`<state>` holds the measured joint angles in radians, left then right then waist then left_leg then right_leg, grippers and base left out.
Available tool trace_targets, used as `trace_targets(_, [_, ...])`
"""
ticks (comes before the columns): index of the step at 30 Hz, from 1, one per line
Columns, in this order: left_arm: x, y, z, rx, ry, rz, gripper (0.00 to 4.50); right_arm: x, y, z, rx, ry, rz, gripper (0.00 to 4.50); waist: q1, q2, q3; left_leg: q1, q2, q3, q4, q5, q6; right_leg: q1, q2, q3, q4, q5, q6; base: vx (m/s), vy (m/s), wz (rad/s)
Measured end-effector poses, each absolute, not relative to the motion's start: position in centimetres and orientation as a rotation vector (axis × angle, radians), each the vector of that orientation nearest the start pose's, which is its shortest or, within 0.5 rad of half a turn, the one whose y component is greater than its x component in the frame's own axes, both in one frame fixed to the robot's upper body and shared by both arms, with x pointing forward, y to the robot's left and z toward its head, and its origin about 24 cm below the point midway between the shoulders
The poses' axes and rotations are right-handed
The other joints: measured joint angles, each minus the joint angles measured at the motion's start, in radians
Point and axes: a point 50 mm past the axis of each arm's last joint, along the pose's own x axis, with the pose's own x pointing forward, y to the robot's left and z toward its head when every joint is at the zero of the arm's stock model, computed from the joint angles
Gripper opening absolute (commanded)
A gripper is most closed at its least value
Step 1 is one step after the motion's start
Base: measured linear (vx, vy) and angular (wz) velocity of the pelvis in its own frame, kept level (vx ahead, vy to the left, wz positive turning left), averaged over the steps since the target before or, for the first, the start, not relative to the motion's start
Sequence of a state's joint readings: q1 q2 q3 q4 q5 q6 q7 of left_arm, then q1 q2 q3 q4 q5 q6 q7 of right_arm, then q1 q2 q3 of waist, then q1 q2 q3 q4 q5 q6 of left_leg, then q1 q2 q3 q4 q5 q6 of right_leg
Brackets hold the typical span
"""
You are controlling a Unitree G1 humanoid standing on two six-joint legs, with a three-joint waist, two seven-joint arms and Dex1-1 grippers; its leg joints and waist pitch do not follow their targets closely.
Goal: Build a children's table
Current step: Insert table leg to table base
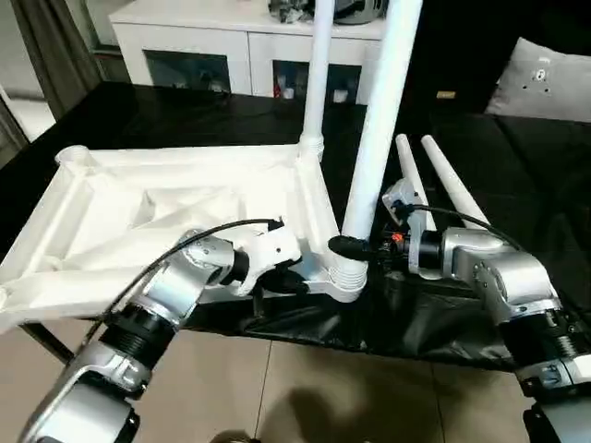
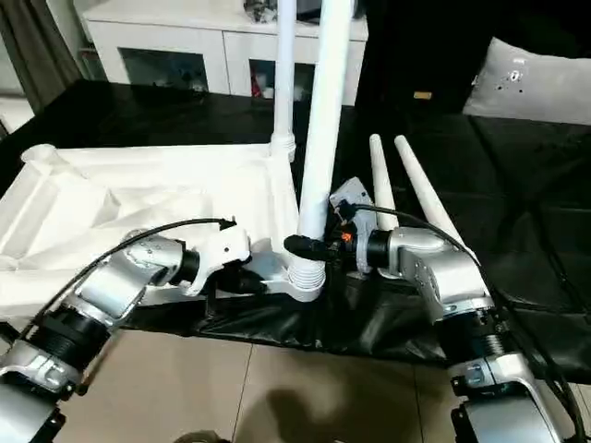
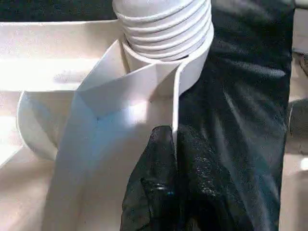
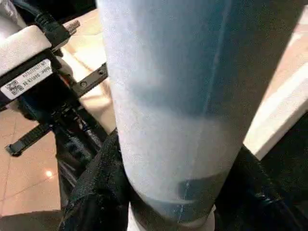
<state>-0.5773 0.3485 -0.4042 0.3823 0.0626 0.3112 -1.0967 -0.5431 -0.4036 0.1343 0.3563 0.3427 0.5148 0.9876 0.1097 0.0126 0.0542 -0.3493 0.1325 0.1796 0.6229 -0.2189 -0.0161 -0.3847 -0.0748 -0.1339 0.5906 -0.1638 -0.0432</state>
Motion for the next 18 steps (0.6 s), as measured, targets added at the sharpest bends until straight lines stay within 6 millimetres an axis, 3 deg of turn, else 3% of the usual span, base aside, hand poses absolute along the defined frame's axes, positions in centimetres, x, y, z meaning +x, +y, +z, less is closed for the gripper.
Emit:
trace_targets(6, [30.6,10.2,5.5,0.460,0.490,-1.294,0.00,31.4,-16.2,6.9,0.240,0.344,0.961,1.86,-0.005,0.001,0.000,-0.001,0.000,0.000,-0.002,-0.001,0.000,0.000,0.000,0.000,-0.003,0.000,0.000,0.000,0.000,0.00])
trace_targets(11, [30.6,10.2,5.5,0.476,0.483,-1.292,0.00,30.8,-16.3,6.3,0.280,0.298,0.935,1.86,-0.006,0.003,0.000,0.000,0.000,0.000,-0.003,-0.001,0.000,0.001,0.000,-0.001,-0.003,0.000,0.000,0.000,0.000,0.00])
trace_targets(18, [30.7,10.2,5.2,0.470,0.485,-1.290,0.00,29.9,-16.2,6.1,0.143,0.258,0.951,1.86,-0.014,0.013,-0.005,0.000,0.000,-0.001,-0.003,-0.001,0.000,0.003,0.000,-0.002,-0.007,0.000,0.000,0.000,0.000,0.00])
